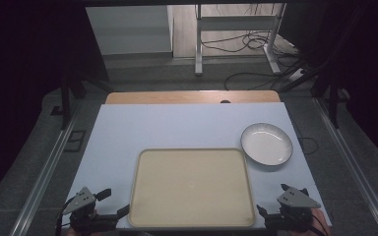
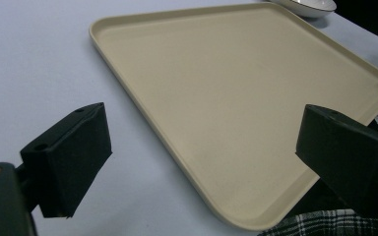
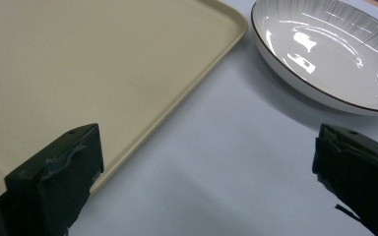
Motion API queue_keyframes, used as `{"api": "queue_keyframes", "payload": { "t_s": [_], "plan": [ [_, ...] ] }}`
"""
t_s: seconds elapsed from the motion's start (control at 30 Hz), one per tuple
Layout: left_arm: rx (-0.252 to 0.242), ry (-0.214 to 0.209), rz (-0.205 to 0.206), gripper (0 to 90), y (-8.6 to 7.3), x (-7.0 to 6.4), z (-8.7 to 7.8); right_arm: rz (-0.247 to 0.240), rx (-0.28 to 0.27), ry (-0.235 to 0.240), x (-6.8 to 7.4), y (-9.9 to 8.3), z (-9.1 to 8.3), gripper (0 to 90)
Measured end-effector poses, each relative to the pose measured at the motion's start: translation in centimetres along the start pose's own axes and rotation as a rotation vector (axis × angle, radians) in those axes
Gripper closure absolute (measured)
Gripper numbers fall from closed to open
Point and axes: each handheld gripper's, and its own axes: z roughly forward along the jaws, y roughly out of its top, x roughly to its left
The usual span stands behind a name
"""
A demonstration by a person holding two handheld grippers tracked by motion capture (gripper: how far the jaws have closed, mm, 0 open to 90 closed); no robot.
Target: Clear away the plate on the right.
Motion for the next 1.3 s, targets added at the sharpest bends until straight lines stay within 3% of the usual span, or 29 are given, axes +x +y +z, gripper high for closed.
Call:
{"api": "queue_keyframes", "payload": {
  "t_s": [0.67,1.03,1.3],
  "plan": [
    [0.001,0.000,0.000,6.3,0.0,0.0,0.0,0.021,0.007,0.026,-0.3,0.5,1.1,0.0],
    [0.001,0.001,-0.002,6.3,0.0,0.0,0.0,0.004,-0.006,0.018,-0.8,1.0,1.9,0.0],
    [0.003,0.002,-0.002,6.4,0.0,0.0,0.0,0.024,-0.026,0.022,-1.3,1.3,2.2,0.0]
  ]
}}
